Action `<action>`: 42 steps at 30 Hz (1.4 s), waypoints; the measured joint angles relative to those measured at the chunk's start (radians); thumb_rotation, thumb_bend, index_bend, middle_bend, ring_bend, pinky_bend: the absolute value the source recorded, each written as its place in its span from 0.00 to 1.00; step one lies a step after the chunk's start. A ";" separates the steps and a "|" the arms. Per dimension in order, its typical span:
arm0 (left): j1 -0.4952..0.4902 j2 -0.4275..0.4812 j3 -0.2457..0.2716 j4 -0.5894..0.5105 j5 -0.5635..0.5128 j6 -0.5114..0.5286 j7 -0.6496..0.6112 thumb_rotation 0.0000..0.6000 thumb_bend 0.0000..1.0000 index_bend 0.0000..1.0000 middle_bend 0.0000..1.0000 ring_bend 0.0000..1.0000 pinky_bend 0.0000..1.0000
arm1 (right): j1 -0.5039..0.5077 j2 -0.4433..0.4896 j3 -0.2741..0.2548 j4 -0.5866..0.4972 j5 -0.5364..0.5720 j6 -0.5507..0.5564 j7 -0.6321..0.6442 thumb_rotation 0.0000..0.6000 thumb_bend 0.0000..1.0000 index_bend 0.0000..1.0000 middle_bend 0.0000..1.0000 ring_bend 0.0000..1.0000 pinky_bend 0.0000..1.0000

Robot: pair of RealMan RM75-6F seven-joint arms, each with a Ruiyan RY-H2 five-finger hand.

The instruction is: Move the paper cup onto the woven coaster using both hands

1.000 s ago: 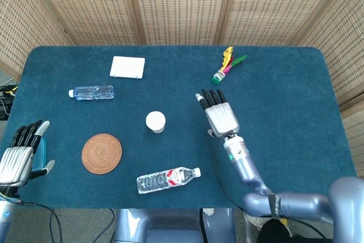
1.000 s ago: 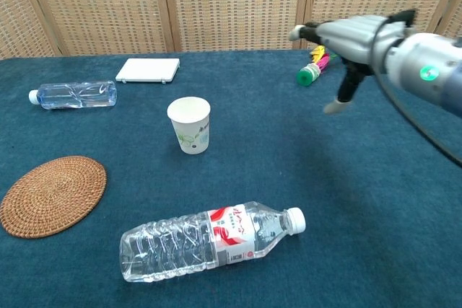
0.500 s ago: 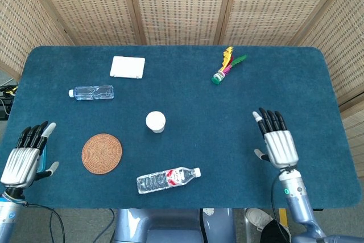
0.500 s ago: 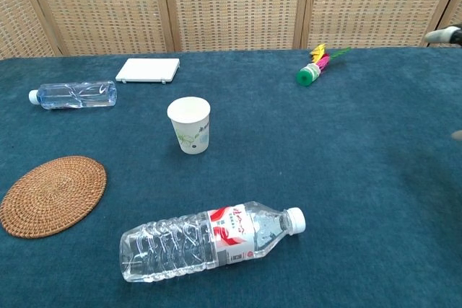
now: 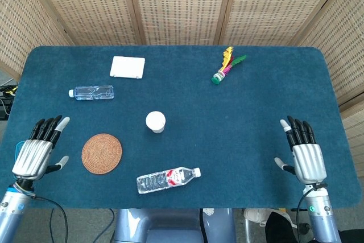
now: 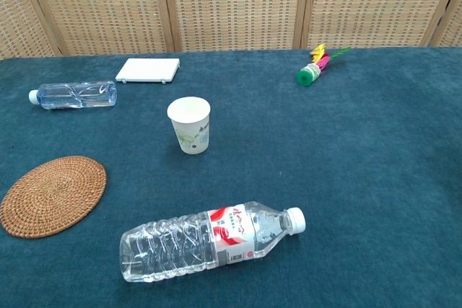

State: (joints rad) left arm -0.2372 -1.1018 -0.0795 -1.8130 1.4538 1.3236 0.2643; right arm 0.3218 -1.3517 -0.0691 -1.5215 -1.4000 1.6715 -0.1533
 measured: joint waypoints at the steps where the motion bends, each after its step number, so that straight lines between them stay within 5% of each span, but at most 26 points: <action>1: -0.018 0.011 -0.014 -0.008 -0.010 -0.021 -0.001 1.00 0.27 0.00 0.00 0.00 0.00 | -0.005 0.002 0.005 0.001 -0.006 -0.001 0.004 1.00 0.08 0.00 0.00 0.00 0.00; 9: -0.178 0.052 -0.090 -0.012 -0.142 -0.249 0.009 1.00 0.27 0.00 0.00 0.00 0.00 | -0.024 0.006 0.044 0.034 -0.016 -0.048 0.008 1.00 0.08 0.00 0.00 0.00 0.00; 19: -0.422 0.008 -0.135 0.066 -0.422 -0.508 0.170 1.00 0.28 0.00 0.00 0.00 0.00 | -0.046 0.005 0.080 0.054 -0.030 -0.068 0.008 1.00 0.08 0.00 0.00 0.00 0.00; 31: -0.684 -0.099 -0.103 0.141 -0.787 -0.588 0.386 1.00 0.29 0.00 0.00 0.00 0.00 | -0.066 0.006 0.109 0.058 -0.045 -0.097 0.019 1.00 0.08 0.00 0.00 0.00 0.00; 42: -0.844 -0.195 -0.040 0.184 -0.940 -0.583 0.475 1.00 0.29 0.00 0.00 0.00 0.00 | -0.082 0.009 0.138 0.070 -0.040 -0.122 0.041 1.00 0.08 0.00 0.00 0.00 0.00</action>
State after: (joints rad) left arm -1.0809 -1.2972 -0.1196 -1.6287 0.5137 0.7402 0.7392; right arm 0.2401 -1.3432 0.0687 -1.4511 -1.4396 1.5497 -0.1119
